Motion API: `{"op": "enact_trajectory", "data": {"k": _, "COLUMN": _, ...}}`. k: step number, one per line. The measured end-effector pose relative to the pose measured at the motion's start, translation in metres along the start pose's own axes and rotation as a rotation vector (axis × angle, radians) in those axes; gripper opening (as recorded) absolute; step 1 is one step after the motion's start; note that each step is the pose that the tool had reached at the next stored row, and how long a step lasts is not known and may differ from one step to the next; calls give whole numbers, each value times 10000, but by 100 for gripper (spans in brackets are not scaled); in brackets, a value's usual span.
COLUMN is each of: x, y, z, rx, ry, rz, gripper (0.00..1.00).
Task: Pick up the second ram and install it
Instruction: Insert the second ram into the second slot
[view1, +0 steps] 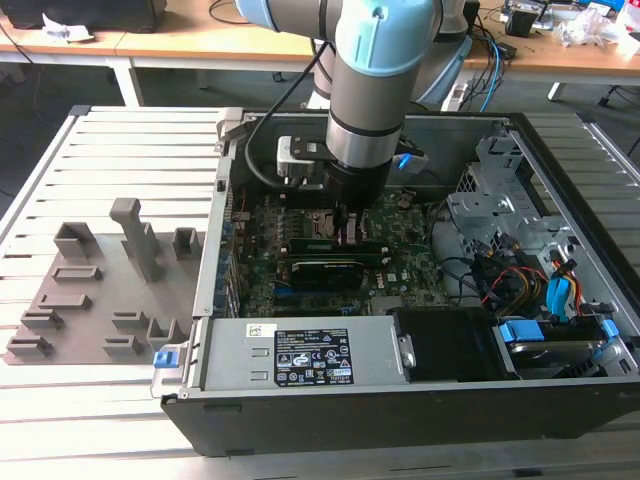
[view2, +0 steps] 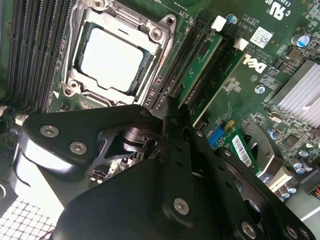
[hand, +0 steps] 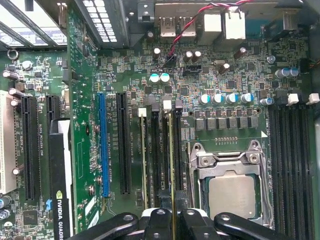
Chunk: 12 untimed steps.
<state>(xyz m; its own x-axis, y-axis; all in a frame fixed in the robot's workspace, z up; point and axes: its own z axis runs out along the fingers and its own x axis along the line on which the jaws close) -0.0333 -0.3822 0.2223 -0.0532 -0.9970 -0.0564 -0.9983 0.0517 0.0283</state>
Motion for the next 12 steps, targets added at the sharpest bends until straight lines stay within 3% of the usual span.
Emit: {"op": "enact_trajectory", "data": {"k": 12, "x": 6, "y": -18, "z": 32, "rx": -8, "ry": -7, "rz": 2, "gripper": 14}}
